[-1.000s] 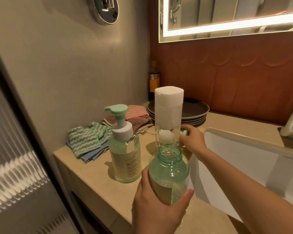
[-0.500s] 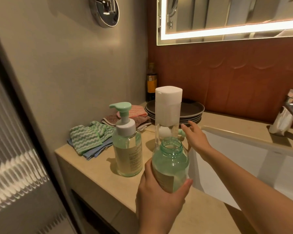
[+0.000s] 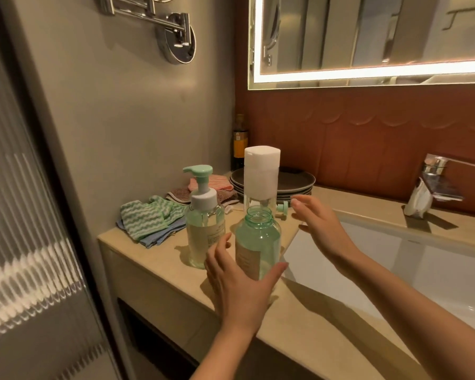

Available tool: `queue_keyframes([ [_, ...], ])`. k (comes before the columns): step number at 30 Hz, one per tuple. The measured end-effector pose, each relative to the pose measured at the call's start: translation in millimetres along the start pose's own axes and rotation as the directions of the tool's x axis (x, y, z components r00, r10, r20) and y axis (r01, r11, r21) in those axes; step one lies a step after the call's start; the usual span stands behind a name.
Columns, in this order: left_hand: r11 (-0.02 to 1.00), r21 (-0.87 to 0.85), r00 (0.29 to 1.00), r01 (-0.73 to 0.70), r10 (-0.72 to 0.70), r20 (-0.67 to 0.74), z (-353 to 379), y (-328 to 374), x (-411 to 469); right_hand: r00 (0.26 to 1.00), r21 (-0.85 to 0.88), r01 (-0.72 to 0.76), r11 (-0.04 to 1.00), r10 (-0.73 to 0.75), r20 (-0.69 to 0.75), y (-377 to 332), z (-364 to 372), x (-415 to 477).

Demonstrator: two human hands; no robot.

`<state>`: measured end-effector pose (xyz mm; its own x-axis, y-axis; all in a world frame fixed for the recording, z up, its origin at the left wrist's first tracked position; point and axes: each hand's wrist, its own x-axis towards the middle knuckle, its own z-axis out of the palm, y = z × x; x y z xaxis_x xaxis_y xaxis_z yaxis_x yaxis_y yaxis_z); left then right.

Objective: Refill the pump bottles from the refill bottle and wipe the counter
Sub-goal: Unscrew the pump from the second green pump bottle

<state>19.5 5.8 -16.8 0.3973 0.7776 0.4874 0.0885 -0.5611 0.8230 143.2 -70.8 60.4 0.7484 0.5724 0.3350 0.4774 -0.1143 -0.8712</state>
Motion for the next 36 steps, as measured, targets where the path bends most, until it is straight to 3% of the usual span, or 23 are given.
queue_keyframes([
  [3,0.976,-0.211,0.991,-0.043,0.014,-0.137,-2,-1,-5,0.997,0.03,0.003,1.0,-0.006,0.078,-8,2,-23],
  [5,0.931,-0.364,0.97,-0.016,-0.074,-0.23,-7,0,-2,0.99,-0.002,0.0,1.0,0.0,0.144,-11,5,-36],
  [8,0.935,-0.352,0.939,0.049,-0.164,-0.303,-19,-3,16,0.975,-0.089,0.021,0.996,-0.001,0.222,-15,15,-47],
  [10,0.969,-0.234,0.961,0.08,-0.137,-0.239,-29,-13,39,0.968,-0.149,0.044,0.988,-0.006,0.25,-17,20,-51],
  [12,0.981,-0.157,0.989,0.11,-0.124,-0.08,-38,-25,63,0.967,-0.166,0.065,0.984,-0.022,0.252,-19,25,-52],
  [16,0.973,-0.164,0.972,0.164,-0.13,0.197,-49,-38,88,0.971,-0.198,0.109,0.974,-0.062,0.229,-17,39,-47],
  [21,0.981,-0.153,0.985,0.117,-0.095,0.144,-64,-44,94,0.982,-0.261,0.111,0.959,-0.066,0.175,-19,57,-38],
  [29,0.948,-0.312,0.998,0.059,-0.062,0.0,-111,-34,83,0.992,-0.206,0.065,0.976,-0.04,0.122,-24,83,-21],
  [33,0.925,-0.381,1.0,0.009,0.0,0.023,-118,-21,51,0.977,-0.229,0.081,0.97,-0.032,0.21,-23,84,-23],
  [36,0.928,-0.373,0.998,-0.003,0.027,0.058,-104,-12,24,0.975,-0.141,0.094,0.985,-0.063,0.214,-25,74,-26],
])
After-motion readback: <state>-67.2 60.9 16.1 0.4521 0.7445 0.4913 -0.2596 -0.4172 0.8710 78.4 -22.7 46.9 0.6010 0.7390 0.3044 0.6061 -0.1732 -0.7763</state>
